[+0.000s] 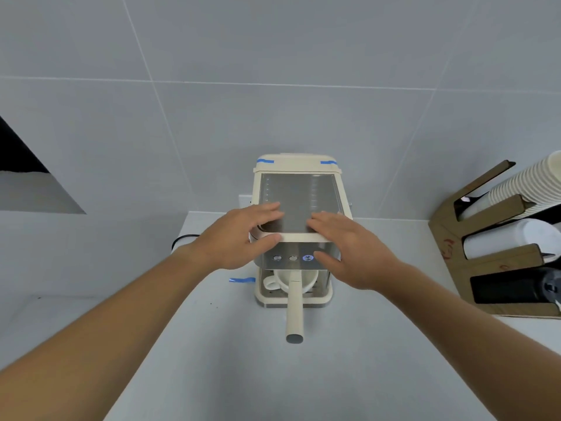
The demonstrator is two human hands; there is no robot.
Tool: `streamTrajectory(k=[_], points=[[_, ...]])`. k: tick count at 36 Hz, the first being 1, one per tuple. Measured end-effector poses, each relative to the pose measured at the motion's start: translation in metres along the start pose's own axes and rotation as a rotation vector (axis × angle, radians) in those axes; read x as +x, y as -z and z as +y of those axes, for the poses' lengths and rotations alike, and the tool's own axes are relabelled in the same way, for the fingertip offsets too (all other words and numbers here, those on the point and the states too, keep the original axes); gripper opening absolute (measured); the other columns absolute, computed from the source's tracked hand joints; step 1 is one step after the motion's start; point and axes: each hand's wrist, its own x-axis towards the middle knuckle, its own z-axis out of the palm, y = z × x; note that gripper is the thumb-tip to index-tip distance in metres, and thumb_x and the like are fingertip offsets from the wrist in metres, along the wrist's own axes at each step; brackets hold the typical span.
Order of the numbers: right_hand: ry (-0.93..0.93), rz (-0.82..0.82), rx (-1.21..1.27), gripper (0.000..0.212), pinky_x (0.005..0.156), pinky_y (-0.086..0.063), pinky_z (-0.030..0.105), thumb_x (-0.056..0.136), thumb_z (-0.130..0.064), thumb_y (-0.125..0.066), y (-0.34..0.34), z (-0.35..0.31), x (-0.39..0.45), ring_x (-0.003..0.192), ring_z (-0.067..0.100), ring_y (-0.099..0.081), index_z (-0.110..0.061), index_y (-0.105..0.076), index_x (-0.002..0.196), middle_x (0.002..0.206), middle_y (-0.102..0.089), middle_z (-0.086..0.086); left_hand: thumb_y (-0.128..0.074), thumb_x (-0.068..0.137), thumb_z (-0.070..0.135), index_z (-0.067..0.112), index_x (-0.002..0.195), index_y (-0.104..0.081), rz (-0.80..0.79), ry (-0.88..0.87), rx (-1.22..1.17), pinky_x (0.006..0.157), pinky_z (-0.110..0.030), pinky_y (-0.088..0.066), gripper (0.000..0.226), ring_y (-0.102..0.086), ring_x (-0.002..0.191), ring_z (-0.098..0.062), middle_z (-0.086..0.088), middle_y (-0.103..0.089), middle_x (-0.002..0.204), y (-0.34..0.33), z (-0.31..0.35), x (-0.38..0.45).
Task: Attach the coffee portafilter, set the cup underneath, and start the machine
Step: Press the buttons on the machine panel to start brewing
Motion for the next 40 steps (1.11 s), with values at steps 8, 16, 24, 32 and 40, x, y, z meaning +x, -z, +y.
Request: streamTrajectory(k=[8,16,24,32,40], points=[[0.085,0.070,-0.129,0.064,0.119,-0.018,0.039,0.087,-0.040,-0.062,-0.019,0.011,0.005,0.141,0.025,-0.042,-0.013,-0.049,0.143,0.149,-0.050,0.005,-0.048,0.089,0.051,0.025,0.144,-0.046,-0.015,-0.044,0.092,0.118,-0.034,-0.027,0.061,-0.029,0.144,-0.005,0.010,-0.039,0.155,-0.008,-0.013,0.006],[0.100,0.214,-0.210,0.066,0.115,-0.031,0.045,0.083,-0.045,-0.066,-0.035,0.017,0.008,0.134,0.028,-0.050,-0.012,-0.055,0.138,0.143,-0.057,0.008,-0.037,0.091,0.052,0.020,0.144,-0.046,0.080,-0.120,0.088,0.120,-0.027,-0.016,0.063,-0.028,0.144,-0.007,0.005,-0.040,0.154,-0.023,-0.018,0.004],[0.128,0.276,-0.242,0.065,0.110,-0.038,0.046,0.079,-0.040,-0.075,-0.041,0.019,0.010,0.129,0.031,-0.055,-0.009,-0.059,0.134,0.138,-0.060,0.010,-0.043,0.093,0.040,0.013,0.138,-0.054,0.194,-0.154,0.094,0.119,-0.031,-0.023,0.053,-0.044,0.136,-0.020,-0.003,-0.052,0.145,-0.040,-0.024,0.008],[0.124,0.303,-0.246,0.066,0.108,-0.040,0.045,0.075,-0.038,-0.079,-0.043,0.019,0.010,0.126,0.031,-0.058,-0.009,-0.061,0.132,0.136,-0.063,0.011,-0.040,0.094,0.041,0.016,0.140,-0.051,0.189,-0.143,0.103,0.120,-0.024,-0.015,0.054,-0.039,0.139,-0.016,0.000,-0.049,0.148,-0.041,-0.026,0.008],[0.105,0.336,-0.063,0.045,0.107,-0.041,0.045,0.096,-0.032,-0.044,-0.039,0.016,0.010,0.128,0.029,-0.056,-0.008,-0.064,0.129,0.134,-0.064,0.010,-0.038,0.094,0.042,0.018,0.141,-0.049,0.185,-0.128,0.100,0.120,-0.026,-0.016,0.055,-0.036,0.141,-0.014,0.001,-0.047,0.149,-0.042,-0.025,0.008]])
